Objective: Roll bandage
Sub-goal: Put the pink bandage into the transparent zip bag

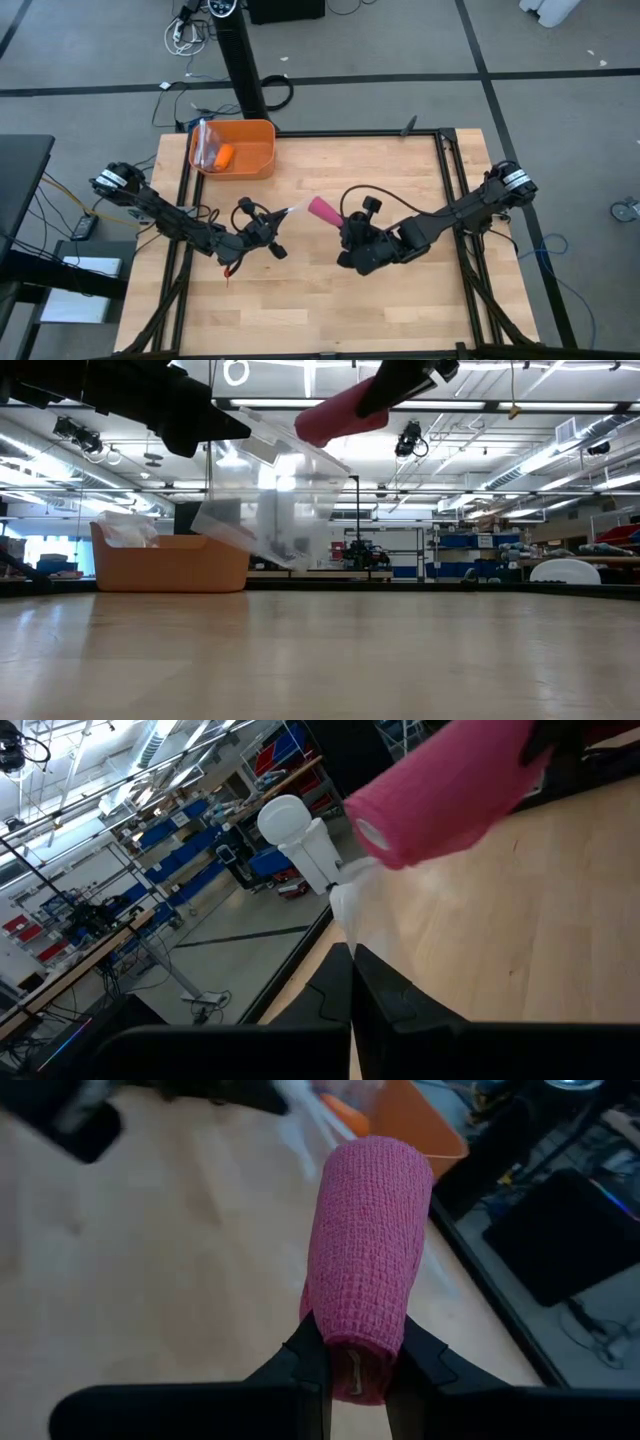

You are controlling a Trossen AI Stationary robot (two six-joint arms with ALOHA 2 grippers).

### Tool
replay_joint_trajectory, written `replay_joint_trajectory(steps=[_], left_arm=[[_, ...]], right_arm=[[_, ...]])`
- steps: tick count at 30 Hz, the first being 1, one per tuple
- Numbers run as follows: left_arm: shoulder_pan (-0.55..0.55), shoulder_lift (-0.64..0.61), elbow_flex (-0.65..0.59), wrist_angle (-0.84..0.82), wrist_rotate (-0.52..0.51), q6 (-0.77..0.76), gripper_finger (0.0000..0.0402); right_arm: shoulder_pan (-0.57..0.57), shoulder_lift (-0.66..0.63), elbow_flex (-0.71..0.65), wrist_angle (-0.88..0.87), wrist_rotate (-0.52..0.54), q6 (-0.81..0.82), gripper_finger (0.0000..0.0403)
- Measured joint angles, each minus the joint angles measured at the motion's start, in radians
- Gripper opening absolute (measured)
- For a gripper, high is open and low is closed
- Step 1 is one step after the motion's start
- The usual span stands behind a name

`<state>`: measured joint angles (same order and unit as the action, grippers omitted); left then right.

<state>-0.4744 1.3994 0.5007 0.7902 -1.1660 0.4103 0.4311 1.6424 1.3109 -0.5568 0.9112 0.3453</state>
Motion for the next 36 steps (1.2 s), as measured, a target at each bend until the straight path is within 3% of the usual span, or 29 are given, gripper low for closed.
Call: replay_joint_trajectory(steps=[16,36], left_arm=[[0.000,0.000,0.000,0.001,0.000,-0.010,0.0001],[0.000,0.000,0.000,0.002,0.000,-0.039,0.0001]], right_arm=[[0.041,-0.004,0.024,0.014,0.068,-0.027,0.0053],[-0.051,0.040,0.024,-0.031,-0.134,-0.011,0.0053]])
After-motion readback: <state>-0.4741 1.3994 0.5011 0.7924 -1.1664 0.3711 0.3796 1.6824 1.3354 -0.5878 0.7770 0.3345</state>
